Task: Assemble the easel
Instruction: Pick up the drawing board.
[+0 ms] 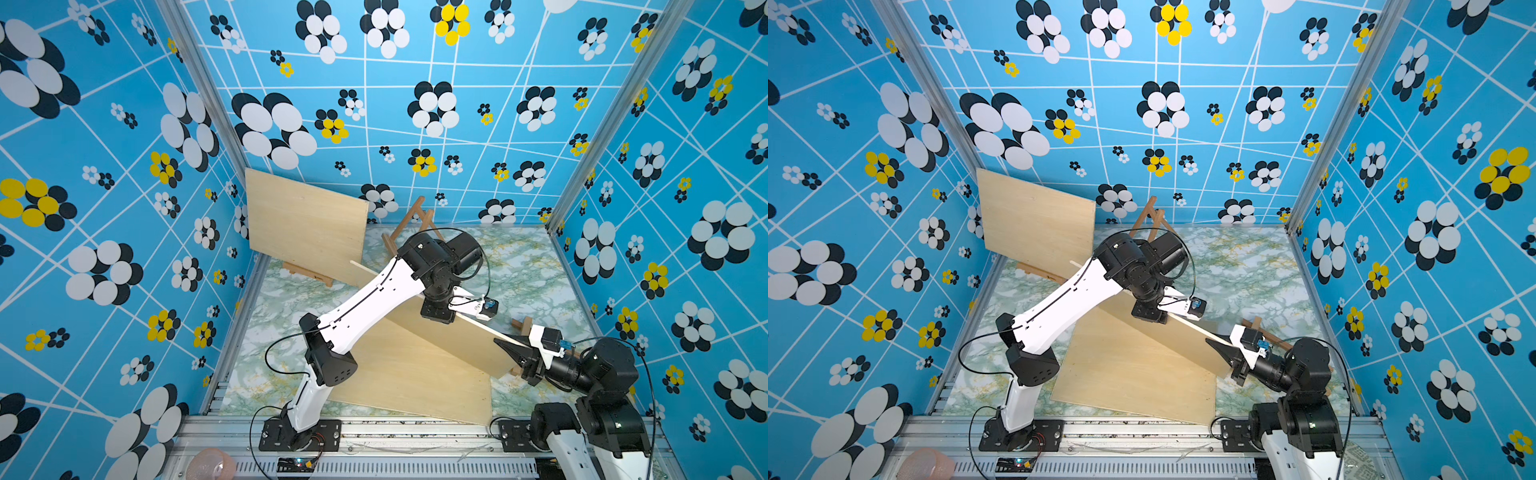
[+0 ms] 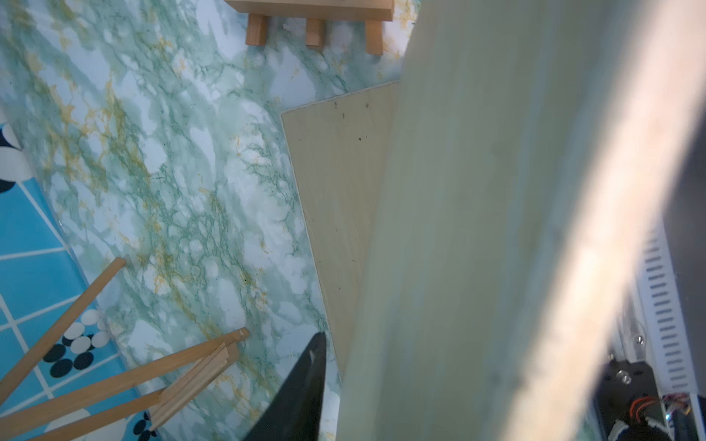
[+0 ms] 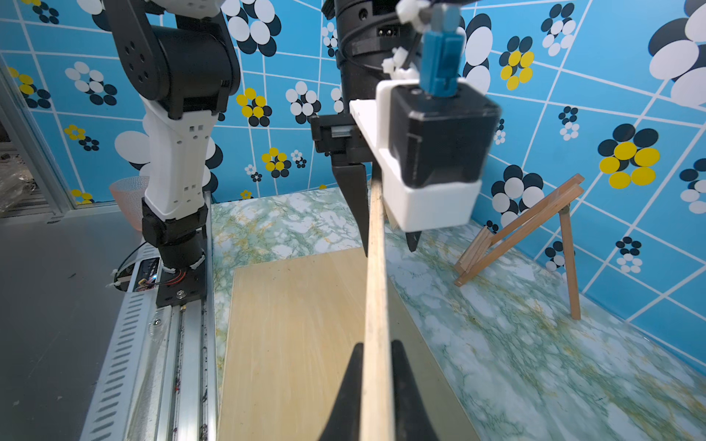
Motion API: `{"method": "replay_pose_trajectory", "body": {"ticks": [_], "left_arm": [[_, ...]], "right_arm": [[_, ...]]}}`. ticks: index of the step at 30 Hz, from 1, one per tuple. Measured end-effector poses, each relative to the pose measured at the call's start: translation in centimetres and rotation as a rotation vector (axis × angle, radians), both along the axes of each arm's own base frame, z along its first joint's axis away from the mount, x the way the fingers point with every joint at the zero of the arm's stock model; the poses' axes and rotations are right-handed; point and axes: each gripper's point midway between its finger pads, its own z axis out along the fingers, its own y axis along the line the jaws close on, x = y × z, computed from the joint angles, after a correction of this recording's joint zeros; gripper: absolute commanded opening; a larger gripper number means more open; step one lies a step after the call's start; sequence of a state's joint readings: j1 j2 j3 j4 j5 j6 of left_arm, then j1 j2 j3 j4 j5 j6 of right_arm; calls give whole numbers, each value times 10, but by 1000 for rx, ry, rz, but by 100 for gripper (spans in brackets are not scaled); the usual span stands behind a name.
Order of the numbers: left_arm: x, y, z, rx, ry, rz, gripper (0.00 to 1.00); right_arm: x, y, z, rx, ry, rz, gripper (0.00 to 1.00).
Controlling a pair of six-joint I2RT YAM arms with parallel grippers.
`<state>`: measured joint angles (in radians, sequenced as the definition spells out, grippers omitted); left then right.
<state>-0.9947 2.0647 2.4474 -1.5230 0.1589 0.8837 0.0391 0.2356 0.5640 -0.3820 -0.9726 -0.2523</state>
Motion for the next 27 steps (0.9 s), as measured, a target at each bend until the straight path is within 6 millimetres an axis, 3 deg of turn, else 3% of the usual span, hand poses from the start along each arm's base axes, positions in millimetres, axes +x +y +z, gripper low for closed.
{"method": "replay_pose_trajectory", "body": {"ticks": [5, 8, 11, 15, 19, 21, 24, 27], "left_arm": [[16, -17, 9, -88, -25, 112, 82], [24, -17, 18, -147, -20, 197, 82], [34, -10, 39, -262, -38, 297, 82], [54, 18, 88, -527, -113, 464, 85], [77, 73, 139, -841, -119, 685, 80], [87, 99, 155, -958, -106, 781, 80], [88, 116, 156, -1049, -65, 850, 80], [82, 116, 132, -1049, 14, 889, 80]], "right_arm": [[5, -5, 2, 36, 72, -57, 0], [9, -8, 2, 72, 120, -93, 0], [13, -10, 4, 113, 168, -120, 0], [17, -12, 8, 146, 194, -136, 0], [23, -13, 12, 183, 223, -153, 0], [27, -14, 15, 203, 235, -161, 0], [33, -15, 19, 233, 250, -171, 0], [39, -15, 24, 261, 260, -180, 0]]}}
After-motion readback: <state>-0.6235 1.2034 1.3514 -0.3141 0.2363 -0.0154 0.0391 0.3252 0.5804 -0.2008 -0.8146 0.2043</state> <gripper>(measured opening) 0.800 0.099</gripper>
